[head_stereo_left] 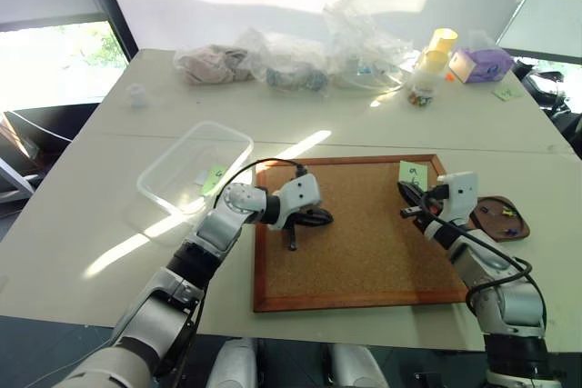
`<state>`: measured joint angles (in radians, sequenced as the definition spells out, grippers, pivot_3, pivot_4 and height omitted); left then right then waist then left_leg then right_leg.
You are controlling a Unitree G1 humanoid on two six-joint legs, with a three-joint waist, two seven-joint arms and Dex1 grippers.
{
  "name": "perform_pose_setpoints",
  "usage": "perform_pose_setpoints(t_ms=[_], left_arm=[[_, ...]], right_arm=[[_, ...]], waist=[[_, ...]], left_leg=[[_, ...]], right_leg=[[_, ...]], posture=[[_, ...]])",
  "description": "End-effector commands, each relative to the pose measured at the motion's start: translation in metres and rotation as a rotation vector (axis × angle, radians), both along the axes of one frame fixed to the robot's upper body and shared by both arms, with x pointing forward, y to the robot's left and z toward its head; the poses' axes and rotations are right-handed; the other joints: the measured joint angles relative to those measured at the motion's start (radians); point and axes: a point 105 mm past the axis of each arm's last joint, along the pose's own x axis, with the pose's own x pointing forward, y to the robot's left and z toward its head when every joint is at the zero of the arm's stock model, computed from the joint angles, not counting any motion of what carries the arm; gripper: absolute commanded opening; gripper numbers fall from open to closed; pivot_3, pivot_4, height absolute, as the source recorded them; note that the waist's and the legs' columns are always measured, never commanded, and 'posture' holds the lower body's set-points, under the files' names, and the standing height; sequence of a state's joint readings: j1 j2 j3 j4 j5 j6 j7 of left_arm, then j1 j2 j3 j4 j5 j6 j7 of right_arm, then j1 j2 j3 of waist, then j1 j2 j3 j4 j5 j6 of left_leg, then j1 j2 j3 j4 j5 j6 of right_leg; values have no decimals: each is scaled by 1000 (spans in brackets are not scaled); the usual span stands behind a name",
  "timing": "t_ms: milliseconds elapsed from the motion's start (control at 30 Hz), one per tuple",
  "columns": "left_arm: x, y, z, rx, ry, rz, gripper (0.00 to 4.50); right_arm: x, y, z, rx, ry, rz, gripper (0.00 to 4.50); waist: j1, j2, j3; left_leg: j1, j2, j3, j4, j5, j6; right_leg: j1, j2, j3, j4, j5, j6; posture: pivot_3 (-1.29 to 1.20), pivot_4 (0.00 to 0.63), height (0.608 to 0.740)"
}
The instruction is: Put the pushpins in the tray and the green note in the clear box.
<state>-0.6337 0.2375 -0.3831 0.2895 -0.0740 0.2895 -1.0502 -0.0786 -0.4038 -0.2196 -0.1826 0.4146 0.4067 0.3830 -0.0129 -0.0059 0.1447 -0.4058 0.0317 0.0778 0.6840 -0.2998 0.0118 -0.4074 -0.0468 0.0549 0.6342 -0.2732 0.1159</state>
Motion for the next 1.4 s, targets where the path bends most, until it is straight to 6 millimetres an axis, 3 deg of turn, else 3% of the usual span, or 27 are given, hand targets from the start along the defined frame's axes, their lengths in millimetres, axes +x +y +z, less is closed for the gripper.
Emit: perform_pose_setpoints(t_ms=[33,100,200,233,333,367,533,667,800,1067,1167,1233,1400], left_arm=[[12,-3,65,-284,101,43,332],[10,-3,89,-382,179,11,952],[7,-4,115,-480,244,-33,2279],[9,-5,124,-512,263,-28,2947],[21,-10,139,-576,334,30,4369],[29,-14,142,-595,405,73,4441],[42,-37,144,-633,719,120,4441],[47,-53,139,-631,864,141,4441],[47,-65,130,-599,876,144,4441],[46,-85,134,-626,873,120,4441],[45,-89,134,-626,857,116,3639],[45,-91,134,-620,847,113,2871],[45,-91,130,-609,854,124,579]], right_arm=[[-8,0,32,-61,-107,28,1],[-12,0,39,-82,-121,41,0],[-19,-1,50,-113,-140,56,0],[-21,-1,54,-123,-149,60,0],[-26,1,66,-147,-174,77,0],[-29,4,71,-161,-186,93,0],[-38,16,89,-208,-220,149,0],[-43,26,100,-231,-249,176,0],[-46,34,104,-234,-260,192,0],[-52,51,102,-222,-247,240,0],[-52,53,100,-218,-242,243,0],[-53,53,100,-216,-240,242,0],[-53,53,99,-212,-240,236,0]], waist=[[2,0,1],[2,-1,1],[2,-1,1],[2,-1,1],[1,-1,1],[4,-1,2],[2,-2,2],[0,-3,2],[2,-3,2],[5,-3,2],[3,-3,2],[3,-3,2],[2,-3,2]], left_leg=[[-1,0,0,0,0,0],[-3,0,-1,1,0,0],[-3,0,-1,1,0,0],[-2,-1,-1,1,0,0],[-2,-1,-1,1,0,0],[-2,-1,-1,1,0,0],[-2,-3,-1,1,0,0],[-2,-4,-2,0,0,0],[-2,-4,-1,0,0,0],[-3,-4,-1,0,0,0],[-3,-4,-1,0,0,0],[-3,-4,-1,0,0,0],[-3,-4,-1,0,0,0]], right_leg=[[-2,0,0,1,0,0],[-3,0,-1,1,0,0],[-2,0,-1,0,0,0],[-2,0,-1,0,0,0],[-2,0,-1,0,0,0],[-2,0,-1,0,0,0],[-2,0,-1,-1,0,1],[-2,1,-1,-1,0,1],[-2,1,-1,-1,0,1],[-2,0,-1,-2,0,1],[-2,0,-1,-2,0,1],[-2,0,-1,-2,0,1],[-2,0,-1,-2,0,1]], posture=[[0,150,740],[0,150,740],[0,150,740],[0,150,740],[0,150,740],[0,150,740],[0,150,740],[0,150,740],[0,150,740],[0,150,740],[0,150,740],[0,150,740],[0,150,740]])
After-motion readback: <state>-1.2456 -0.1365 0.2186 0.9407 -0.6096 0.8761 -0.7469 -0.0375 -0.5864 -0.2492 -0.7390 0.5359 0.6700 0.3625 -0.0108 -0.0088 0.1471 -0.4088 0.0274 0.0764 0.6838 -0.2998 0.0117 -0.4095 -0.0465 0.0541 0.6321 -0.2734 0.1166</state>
